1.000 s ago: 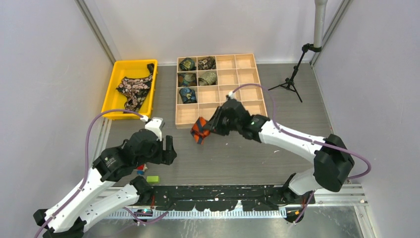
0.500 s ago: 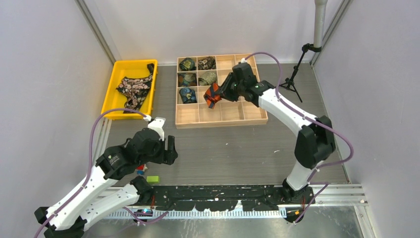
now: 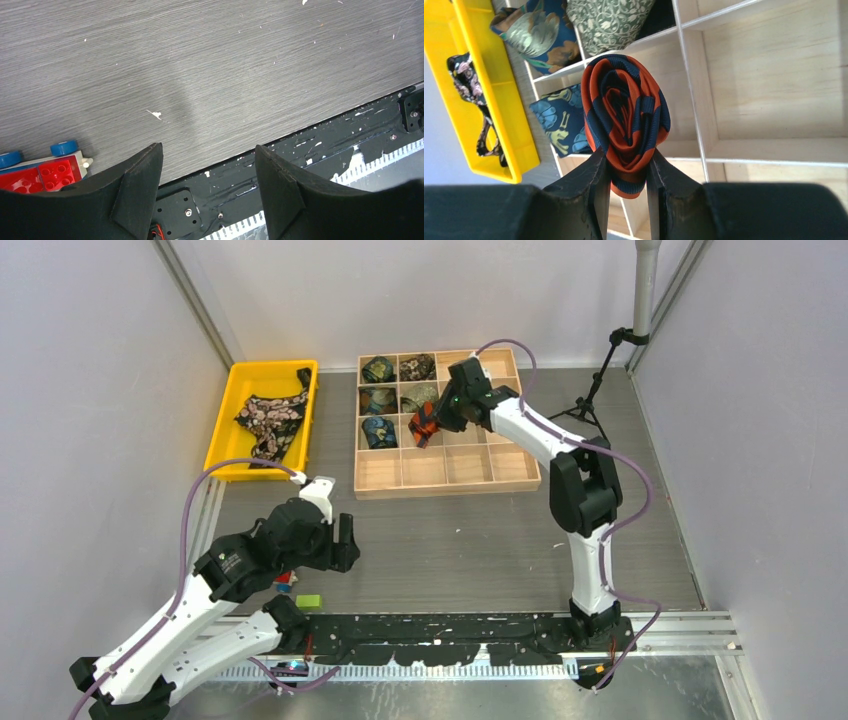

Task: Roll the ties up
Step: Place the tie in the storage box.

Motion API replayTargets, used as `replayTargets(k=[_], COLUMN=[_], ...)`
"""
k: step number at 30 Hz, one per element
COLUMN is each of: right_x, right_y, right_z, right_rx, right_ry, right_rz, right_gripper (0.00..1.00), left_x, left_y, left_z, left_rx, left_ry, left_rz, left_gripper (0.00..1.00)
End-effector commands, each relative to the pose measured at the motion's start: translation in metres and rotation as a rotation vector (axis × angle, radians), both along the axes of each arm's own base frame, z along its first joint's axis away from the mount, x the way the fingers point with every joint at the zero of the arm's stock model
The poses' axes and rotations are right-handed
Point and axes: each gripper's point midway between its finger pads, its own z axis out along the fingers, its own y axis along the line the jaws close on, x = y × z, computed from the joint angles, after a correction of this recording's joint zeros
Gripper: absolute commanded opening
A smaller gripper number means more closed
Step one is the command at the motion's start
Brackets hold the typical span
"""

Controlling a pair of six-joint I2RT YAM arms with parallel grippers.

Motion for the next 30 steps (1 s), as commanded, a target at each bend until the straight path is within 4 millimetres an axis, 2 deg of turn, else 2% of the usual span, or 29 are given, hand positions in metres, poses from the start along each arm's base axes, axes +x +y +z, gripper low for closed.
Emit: replayTargets(k=[1, 6, 12, 20, 27, 30], right_x=[0.029, 0.04, 0.045, 0.034, 0.025, 0.019], right_y=[0.003, 0.006, 0.014, 0.038, 0.053, 0.053], right_z=[0.02, 0.001, -0.018, -0.037, -0.043, -0.043], right_rx=[0.018, 0.027, 0.048, 0.054, 0.076, 0.078], right_ry=[-0.094, -0.091, -0.072, -0.042, -0.015, -0.006], right_rz=[-0.048, -0.08, -0.091, -0.067, -0.053, -0.061], right_gripper=[0.0, 0.0, 0.0, 0.0, 0.01, 0.14], left_x=[0.004, 0.004, 0.004, 0.005, 0.006, 0.006], left_y=[-0.006, -0.007, -0.007, -0.006, -0.006, -0.005], left_z=[0.005, 0.005, 0.004, 0.003, 0.002, 0.002], left_rx=[-0.027, -0.029, -0.028, -0.031, -0.033, -0.033], left_ry=[-0.029, -0.03, -0.026, -0.021, -0.017, -0.016], left_rz=[-0.018, -0.022, -0.025, -0.018, -0.012, -0.01], left_gripper=[0.69, 0.69, 0.68, 0.68, 0.68, 0.67])
